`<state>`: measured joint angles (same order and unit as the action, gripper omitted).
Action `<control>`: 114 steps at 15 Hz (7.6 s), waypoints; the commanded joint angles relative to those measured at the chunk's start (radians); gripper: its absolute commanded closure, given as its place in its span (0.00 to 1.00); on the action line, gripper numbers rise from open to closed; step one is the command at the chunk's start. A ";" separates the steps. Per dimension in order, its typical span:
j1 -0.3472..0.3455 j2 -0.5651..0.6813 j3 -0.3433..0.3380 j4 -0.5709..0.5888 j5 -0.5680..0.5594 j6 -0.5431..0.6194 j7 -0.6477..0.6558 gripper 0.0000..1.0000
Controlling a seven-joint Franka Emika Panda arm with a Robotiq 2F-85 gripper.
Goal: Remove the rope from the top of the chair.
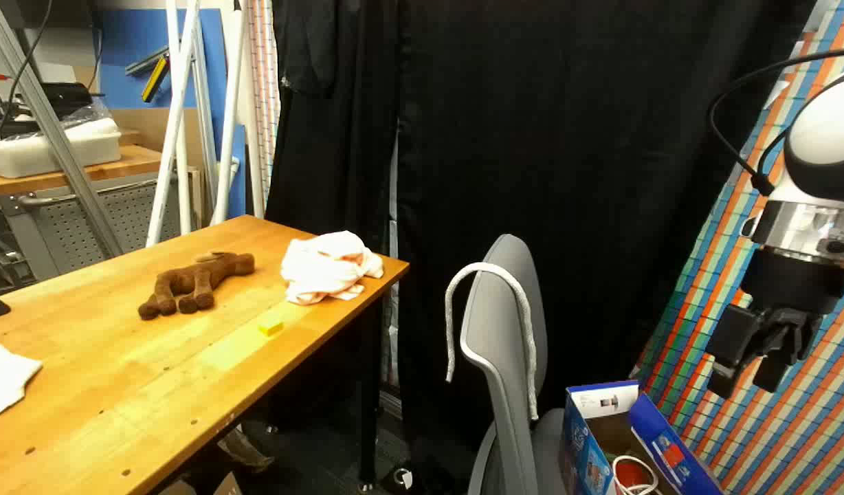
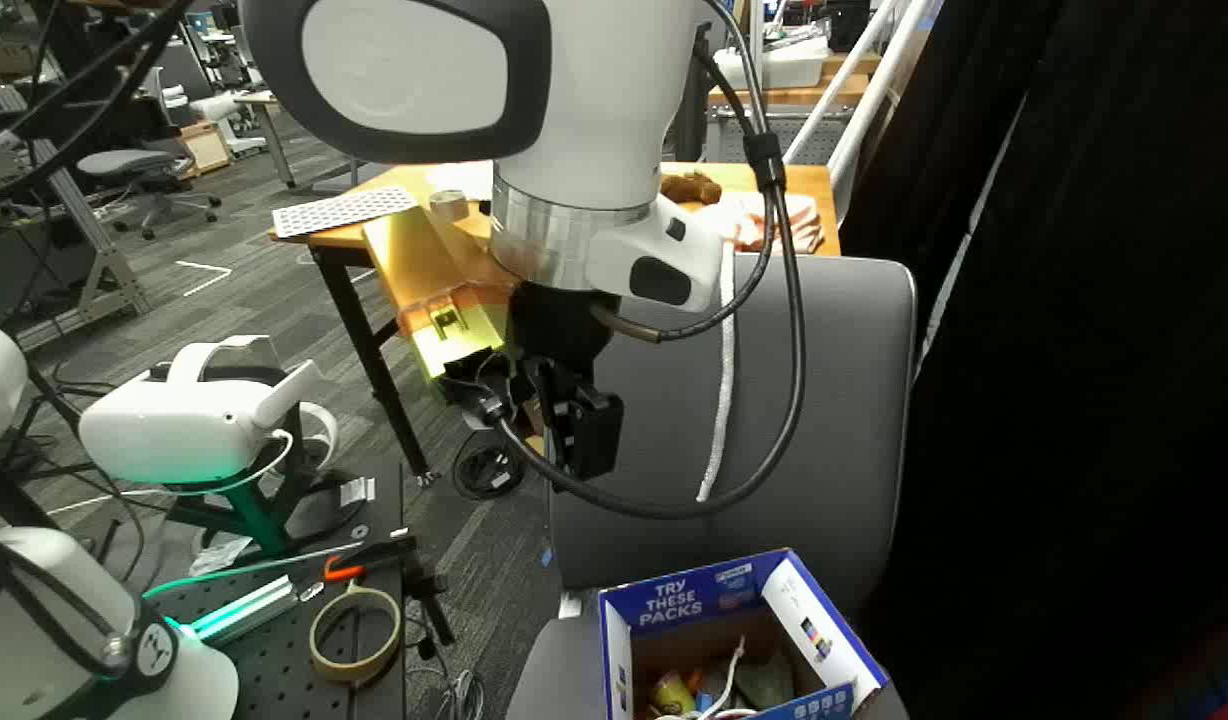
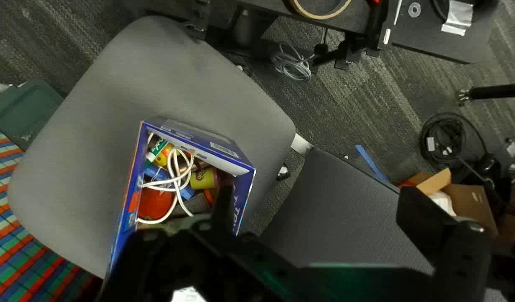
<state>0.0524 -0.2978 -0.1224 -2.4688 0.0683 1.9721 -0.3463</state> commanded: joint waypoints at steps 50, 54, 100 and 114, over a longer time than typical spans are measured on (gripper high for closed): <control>0.088 0.819 0.320 0.940 -0.233 -0.011 -0.794 0.83; 0.125 0.753 0.273 0.890 -0.368 -0.001 -0.689 1.00; -0.024 1.060 0.052 0.662 0.041 -0.103 0.737 0.96; -0.019 1.064 0.048 0.670 0.042 -0.104 0.763 0.89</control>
<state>0.0255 0.7639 -0.0659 -1.8030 0.1045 1.8718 0.4213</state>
